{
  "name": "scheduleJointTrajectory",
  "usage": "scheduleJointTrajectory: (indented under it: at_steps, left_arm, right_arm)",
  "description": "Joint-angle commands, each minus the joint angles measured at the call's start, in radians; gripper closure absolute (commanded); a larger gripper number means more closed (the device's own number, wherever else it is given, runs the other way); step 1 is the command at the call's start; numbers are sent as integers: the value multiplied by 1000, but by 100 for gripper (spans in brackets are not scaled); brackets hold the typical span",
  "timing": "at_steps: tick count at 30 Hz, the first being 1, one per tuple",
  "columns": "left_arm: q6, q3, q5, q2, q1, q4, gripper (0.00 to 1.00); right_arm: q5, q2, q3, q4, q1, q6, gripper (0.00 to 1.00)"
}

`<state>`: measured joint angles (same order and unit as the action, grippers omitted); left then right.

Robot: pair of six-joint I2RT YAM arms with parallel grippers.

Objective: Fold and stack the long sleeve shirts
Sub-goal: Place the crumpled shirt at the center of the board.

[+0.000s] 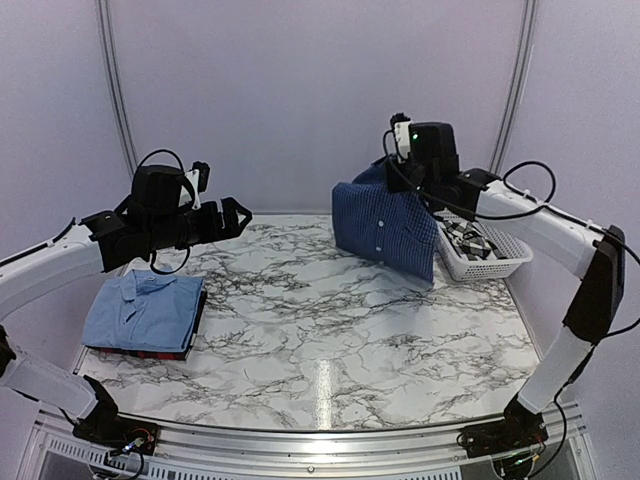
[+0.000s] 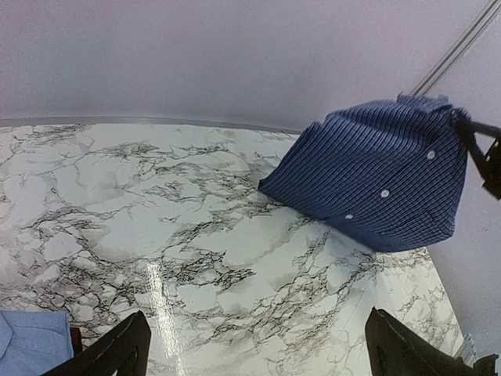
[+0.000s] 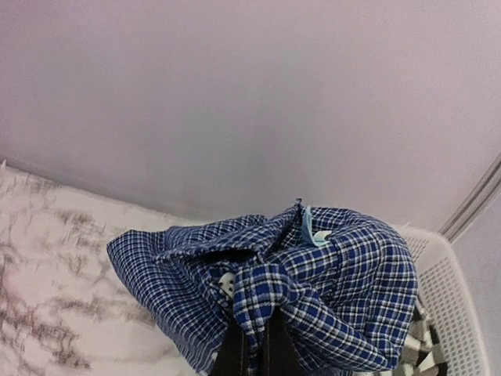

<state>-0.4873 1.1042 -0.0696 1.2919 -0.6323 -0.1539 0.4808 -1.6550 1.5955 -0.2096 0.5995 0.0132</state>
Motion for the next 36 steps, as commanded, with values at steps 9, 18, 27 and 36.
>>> scheduleJointTrajectory:
  at_steps: [9,18,27,36]
  left_arm:
    - [-23,-15,-33,6,-3,8,1]
    - [-23,-10,94,70,-13,10,1]
    - [-72,31,119,248,-124,-14,2]
    - [-150,70,118,443,-227,-32,3]
  right_arm:
    - [-233,-137,-215,116,374,-272,74]
    - [-238,-21,-259,7,395,-256,22]
    - [-305,98,-450,-50,156,-273,21]
    - [-448,170,-696,30,15,-295,27]
